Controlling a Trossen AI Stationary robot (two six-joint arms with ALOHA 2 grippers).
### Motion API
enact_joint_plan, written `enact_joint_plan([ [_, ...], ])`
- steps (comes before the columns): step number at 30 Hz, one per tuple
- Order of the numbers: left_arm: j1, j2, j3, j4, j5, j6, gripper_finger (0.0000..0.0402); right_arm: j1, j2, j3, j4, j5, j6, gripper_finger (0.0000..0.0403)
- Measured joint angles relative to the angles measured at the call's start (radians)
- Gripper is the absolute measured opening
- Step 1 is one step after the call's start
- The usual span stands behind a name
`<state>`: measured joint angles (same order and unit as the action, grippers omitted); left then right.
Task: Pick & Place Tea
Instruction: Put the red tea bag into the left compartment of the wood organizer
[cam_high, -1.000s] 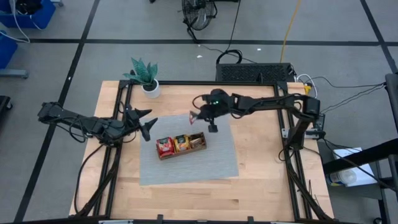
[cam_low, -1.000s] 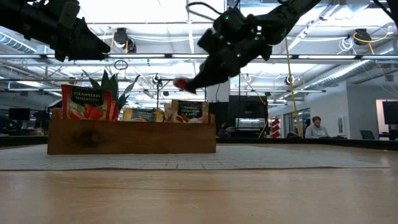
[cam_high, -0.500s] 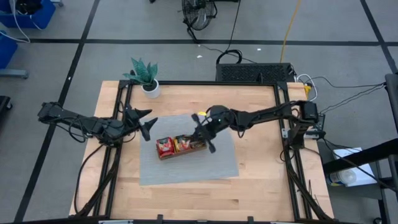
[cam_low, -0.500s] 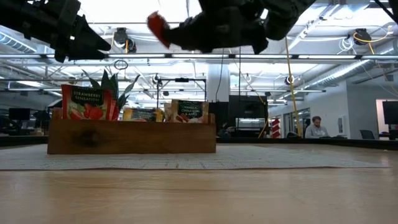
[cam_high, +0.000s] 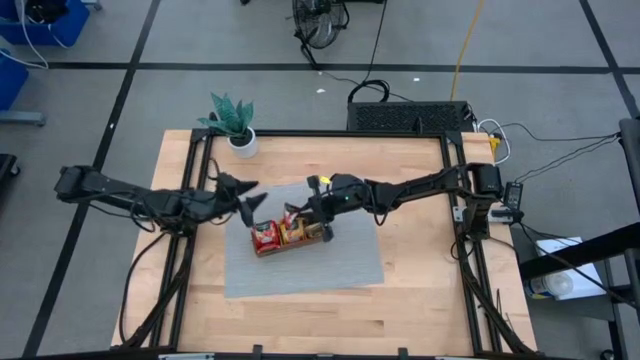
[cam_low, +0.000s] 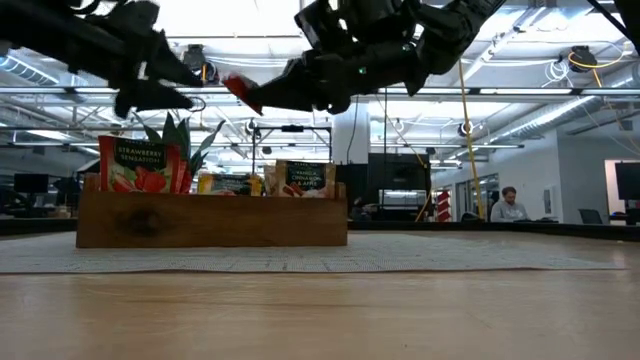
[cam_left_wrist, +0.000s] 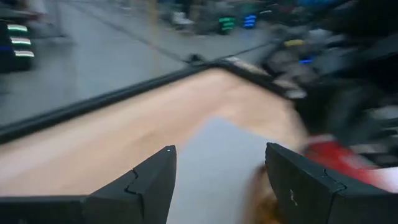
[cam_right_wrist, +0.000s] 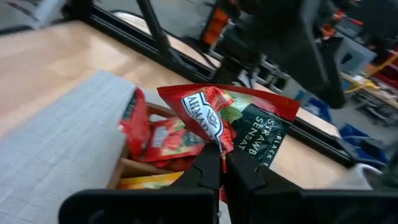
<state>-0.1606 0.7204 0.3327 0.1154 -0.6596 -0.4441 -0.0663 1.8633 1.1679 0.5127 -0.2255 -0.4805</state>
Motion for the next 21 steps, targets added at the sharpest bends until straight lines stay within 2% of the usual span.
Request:
enact_joint_plan([
  [2,0.015,0.046,0.000,0.103,0.092,0.008,0.0244,0.001,0.000,0.000,-0.006,0.054,-0.018,0.0000],
  [5,0.029,0.112,0.000,0.206,0.163,-0.030,0.0244,0.003,0.000,0.000,-0.008,0.130,-0.040,0.0000],
  [11,0.046,0.219,0.000,0.254,0.170,-0.166,0.0244,0.003,0.000,0.000,-0.008,0.227,-0.085,0.0000],
  [16,0.065,0.276,0.000,0.325,0.175,-0.267,0.0244,0.003,0.000,0.000,-0.008,0.228,-0.098,0.0000],
  [21,0.071,0.347,0.000,0.450,0.242,-0.273,0.0244,0.003,0.000,0.000,-0.008,0.229,-0.111,0.0000],
])
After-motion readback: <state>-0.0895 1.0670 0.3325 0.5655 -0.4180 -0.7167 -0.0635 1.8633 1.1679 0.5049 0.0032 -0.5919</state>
